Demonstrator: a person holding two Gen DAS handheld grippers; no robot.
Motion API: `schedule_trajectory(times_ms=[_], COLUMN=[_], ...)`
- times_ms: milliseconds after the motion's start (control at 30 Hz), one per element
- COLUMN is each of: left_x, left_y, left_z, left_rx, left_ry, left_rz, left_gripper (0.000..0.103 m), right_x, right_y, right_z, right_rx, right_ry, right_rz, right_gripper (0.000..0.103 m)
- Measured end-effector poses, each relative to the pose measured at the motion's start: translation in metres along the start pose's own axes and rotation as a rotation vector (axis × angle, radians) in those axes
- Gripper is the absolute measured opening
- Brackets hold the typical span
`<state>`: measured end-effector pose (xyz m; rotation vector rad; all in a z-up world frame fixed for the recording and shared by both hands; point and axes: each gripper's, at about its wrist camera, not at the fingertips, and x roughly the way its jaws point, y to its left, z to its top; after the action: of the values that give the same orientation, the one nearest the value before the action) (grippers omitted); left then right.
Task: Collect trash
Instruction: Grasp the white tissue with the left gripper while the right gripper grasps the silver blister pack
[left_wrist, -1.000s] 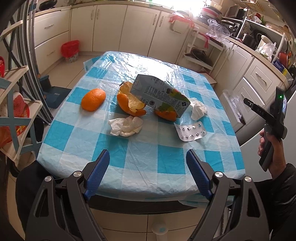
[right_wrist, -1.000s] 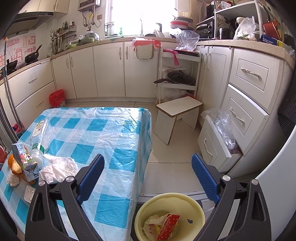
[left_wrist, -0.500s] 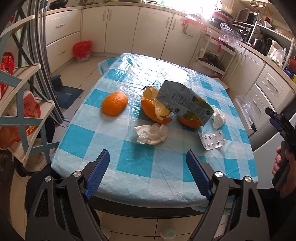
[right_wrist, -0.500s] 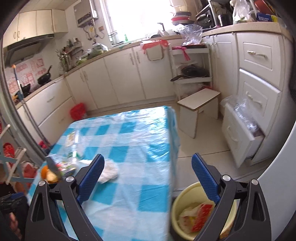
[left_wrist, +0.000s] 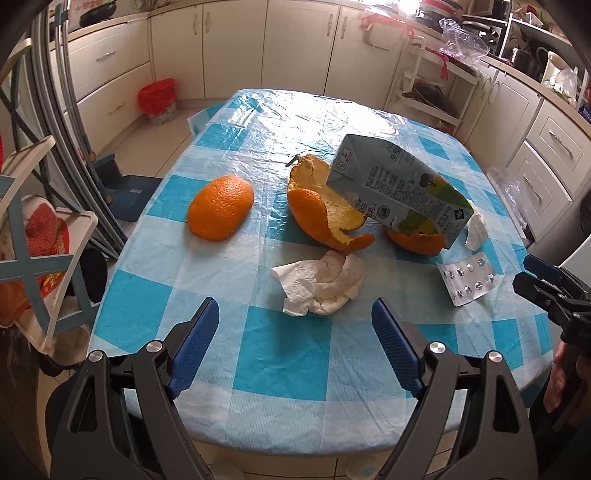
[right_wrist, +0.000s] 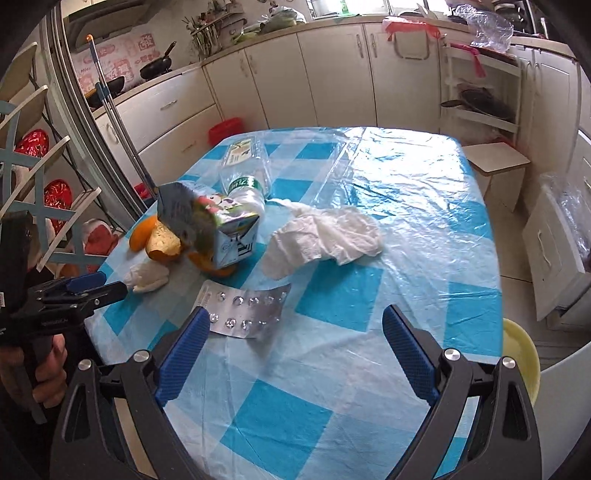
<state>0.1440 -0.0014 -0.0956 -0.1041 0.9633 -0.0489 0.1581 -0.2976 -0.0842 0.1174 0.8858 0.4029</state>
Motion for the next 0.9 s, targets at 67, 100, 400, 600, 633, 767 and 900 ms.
schedule_trajectory(times_ms=[67,100,400,600,633,767,900], left_x=[0.007,0.009,0.022,0.028,0.027,0.017,0.003], left_y=[-0.003,-0.005,-0.014,-0.022,-0.022,-0.02,-0.018], left_z=[0.003,0.005,0.012,0.01,0.009,0.007,0.005], left_rx=[0.011,0.018,0.049,0.076,0.08,0.061,0.045], left_ry=[0.004,0.005,-0.009,0.006,0.008,-0.005,-0.011], left_rz=[-0.002,-0.003,0.016,0.015,0.01,-0.02,-0.06], left_gripper=[0.081,0.081,0.08,0.041,0.033,0.021,0.017], right_x=[0.008,0.013,0.036,0.041,0.041,0.035,0.028], right_y=[0.003,0.006,0.016,0.027,0.027,0.028,0.027], right_z=[0.001,0.001,0.001,0.003,0.003,0.003,0.003], right_rx=[0.006,0.004,-0.02,-0.064,-0.066,-0.078,-0.085], right_ry=[0.015,0.023,0.066,0.066,0.071,0.054,0.035], right_rz=[0.015,0.018,0.021,0.034,0.039,0.055,0.062], right_gripper=[0.089,0.088,0.073,0.032,0.017,0.012,0.01])
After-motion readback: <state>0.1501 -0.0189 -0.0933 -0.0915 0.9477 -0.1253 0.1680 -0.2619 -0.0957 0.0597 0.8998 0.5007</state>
